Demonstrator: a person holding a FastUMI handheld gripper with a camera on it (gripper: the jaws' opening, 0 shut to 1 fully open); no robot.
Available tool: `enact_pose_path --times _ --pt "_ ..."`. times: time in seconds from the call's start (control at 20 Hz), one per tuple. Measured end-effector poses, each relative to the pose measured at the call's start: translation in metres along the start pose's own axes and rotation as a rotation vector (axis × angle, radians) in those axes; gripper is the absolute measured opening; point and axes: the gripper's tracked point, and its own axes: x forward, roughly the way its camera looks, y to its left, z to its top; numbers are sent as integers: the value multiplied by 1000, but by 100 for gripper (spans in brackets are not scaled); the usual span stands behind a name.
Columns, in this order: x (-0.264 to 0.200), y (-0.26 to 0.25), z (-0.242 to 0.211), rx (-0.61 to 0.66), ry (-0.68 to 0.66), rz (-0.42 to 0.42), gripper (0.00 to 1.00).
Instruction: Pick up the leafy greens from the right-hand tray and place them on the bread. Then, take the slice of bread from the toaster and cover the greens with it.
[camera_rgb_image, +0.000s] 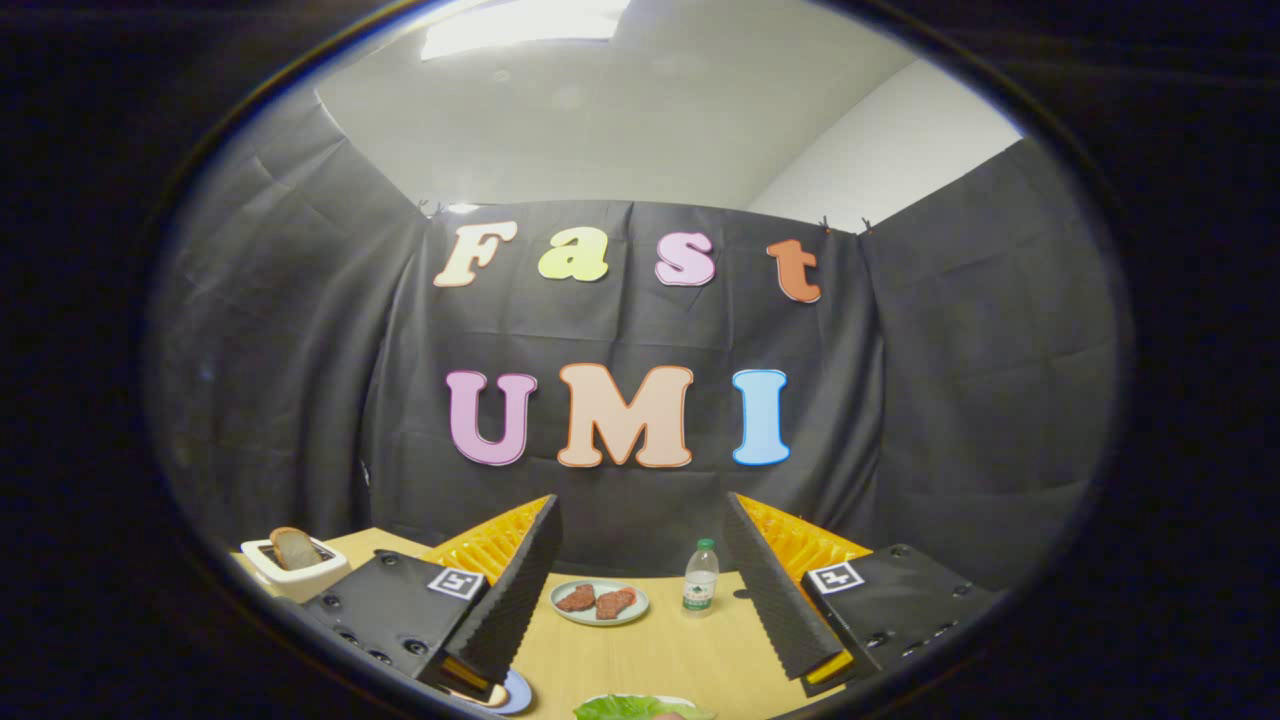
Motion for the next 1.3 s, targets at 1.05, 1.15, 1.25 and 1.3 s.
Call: enact_pose_path --times 1.05,1.15,1.25,1.3 --pt "16 3 -55 3 154 188 100" --pt "18 -2 -68 -37 199 218 100" --pt "18 1 -84 -54 255 266 100" --pt "19 0 -93 -70 285 292 100"
